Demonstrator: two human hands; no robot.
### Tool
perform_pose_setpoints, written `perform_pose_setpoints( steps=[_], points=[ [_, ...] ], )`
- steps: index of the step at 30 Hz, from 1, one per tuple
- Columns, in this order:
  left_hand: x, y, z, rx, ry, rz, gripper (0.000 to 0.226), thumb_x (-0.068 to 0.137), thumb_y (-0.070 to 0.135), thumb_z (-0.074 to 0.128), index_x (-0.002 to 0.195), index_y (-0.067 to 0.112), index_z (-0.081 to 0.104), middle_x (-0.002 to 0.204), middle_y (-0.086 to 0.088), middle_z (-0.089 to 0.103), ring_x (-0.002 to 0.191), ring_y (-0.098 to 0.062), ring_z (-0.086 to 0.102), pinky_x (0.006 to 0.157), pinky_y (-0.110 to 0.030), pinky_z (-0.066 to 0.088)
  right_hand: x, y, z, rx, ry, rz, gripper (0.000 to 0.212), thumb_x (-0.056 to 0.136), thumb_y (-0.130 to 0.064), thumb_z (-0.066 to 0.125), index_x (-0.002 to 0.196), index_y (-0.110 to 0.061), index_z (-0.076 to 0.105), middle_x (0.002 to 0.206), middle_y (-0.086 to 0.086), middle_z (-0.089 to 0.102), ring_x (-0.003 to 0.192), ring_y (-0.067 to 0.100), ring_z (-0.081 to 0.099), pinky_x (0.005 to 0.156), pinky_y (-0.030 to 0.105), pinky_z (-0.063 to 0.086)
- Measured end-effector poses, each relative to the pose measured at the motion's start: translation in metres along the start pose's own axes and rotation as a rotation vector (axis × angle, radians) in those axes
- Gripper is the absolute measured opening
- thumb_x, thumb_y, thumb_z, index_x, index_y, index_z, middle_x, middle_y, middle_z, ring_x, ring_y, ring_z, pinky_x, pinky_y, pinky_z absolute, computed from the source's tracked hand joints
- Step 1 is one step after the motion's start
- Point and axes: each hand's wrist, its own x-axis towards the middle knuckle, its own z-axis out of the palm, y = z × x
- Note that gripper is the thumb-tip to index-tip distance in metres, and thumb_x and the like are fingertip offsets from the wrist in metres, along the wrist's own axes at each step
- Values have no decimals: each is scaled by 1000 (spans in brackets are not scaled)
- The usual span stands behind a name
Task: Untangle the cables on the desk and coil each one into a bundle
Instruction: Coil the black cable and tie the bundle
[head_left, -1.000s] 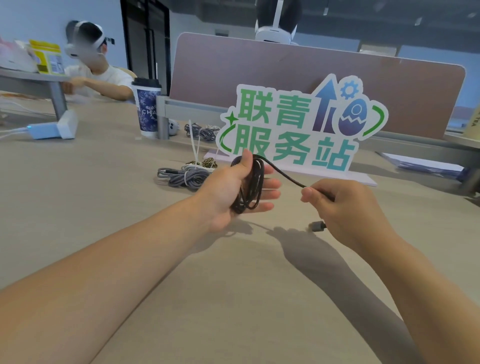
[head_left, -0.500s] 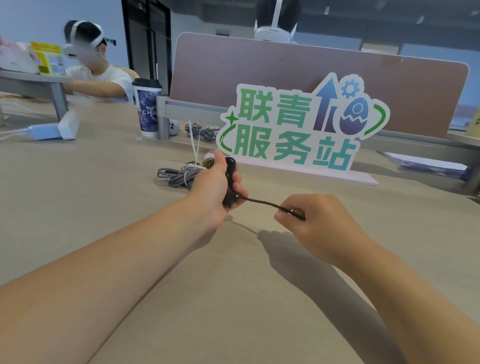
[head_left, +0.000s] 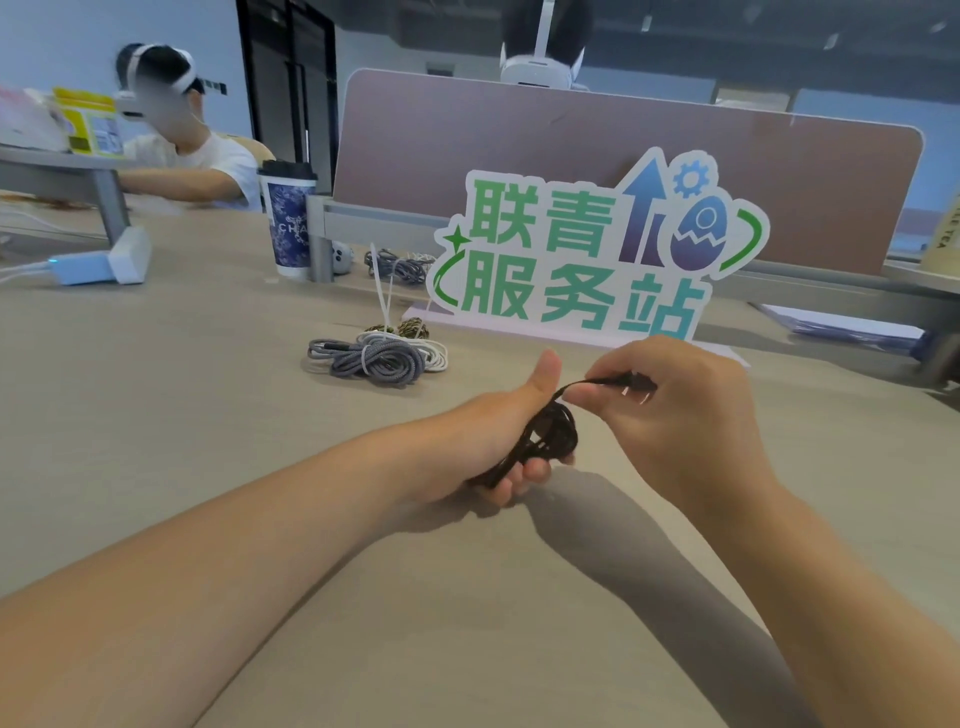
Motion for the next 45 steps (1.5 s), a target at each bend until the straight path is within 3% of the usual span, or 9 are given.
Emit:
perform_pose_setpoints(
  steps=[3, 7, 12, 17, 22, 29, 32, 40, 45],
  points=[
    [-5, 0, 4, 39, -150, 41, 71, 59, 79, 46, 83, 14, 58, 54, 6, 41, 47, -6, 32, 40, -12, 28, 0, 3, 3, -3, -39, 89, 7, 75, -25, 75, 77, -18, 74, 73, -3, 63, 68, 11, 54, 62, 26, 47],
    [-1, 1, -3, 9, -4, 116, 38, 92, 47, 48, 81, 12, 58, 54, 6, 43, 45, -6, 33, 40, -14, 30, 2, 6, 3, -20, -123, 223, 11, 85, -23, 67, 89, -19, 76, 81, -4, 62, 73, 9, 49, 63, 13, 35],
    [-1, 2, -1, -246, 160, 179, 43, 95, 44, 46, 86, 5, 62, 62, -4, 61, 51, -15, 53, 47, -26, 47, 3, 3, 6, 106, -186, 412, 9, 87, -25, 64, 80, -24, 69, 71, -9, 66, 69, 7, 58, 59, 13, 40],
    [-1, 4, -7, -350, 342, 235, 44, 97, 44, 42, 97, 6, 65, 85, -12, 74, 76, -24, 72, 66, -36, 60, -5, -7, 12, 138, -298, 394, 11, 87, -27, 65, 75, -25, 64, 61, -7, 66, 59, 7, 60, 54, 18, 45],
    [-2, 3, 0, -341, 283, 273, 44, 97, 41, 44, 95, 4, 68, 92, -16, 73, 85, -30, 71, 76, -43, 59, -9, -18, 22, 104, -312, 266, 7, 84, -21, 67, 77, -20, 68, 60, -3, 63, 56, 6, 52, 54, 13, 37],
    [3, -2, -3, -313, 294, 252, 45, 98, 42, 40, 91, 6, 65, 80, -13, 72, 71, -27, 68, 74, -40, 56, -3, -12, 11, 93, 14, 293, 7, 84, -25, 65, 78, -23, 62, 65, -12, 59, 67, 7, 55, 58, 19, 42],
    [4, -3, -4, -299, 273, 248, 46, 97, 44, 41, 93, 7, 67, 84, -14, 74, 75, -28, 70, 76, -41, 57, -2, -9, 12, 45, -94, 315, 8, 84, -34, 64, 89, -31, 59, 80, -16, 58, 74, 3, 54, 61, 11, 39],
    [2, -2, 0, -400, 274, 216, 42, 96, 42, 44, 101, 8, 67, 100, -16, 72, 89, -30, 70, 73, -43, 58, -11, -21, 22, 254, -171, 436, 12, 80, -16, 70, 68, -20, 69, 60, -10, 66, 59, -3, 57, 53, 6, 39],
    [-1, -3, 3, -387, 302, 168, 41, 96, 43, 45, 96, 7, 65, 102, -19, 70, 86, -28, 69, 73, -45, 59, -12, -24, 23, 244, -273, 415, 14, 83, -17, 65, 71, -16, 72, 58, -10, 65, 58, -4, 56, 51, 8, 39]
  ],
)
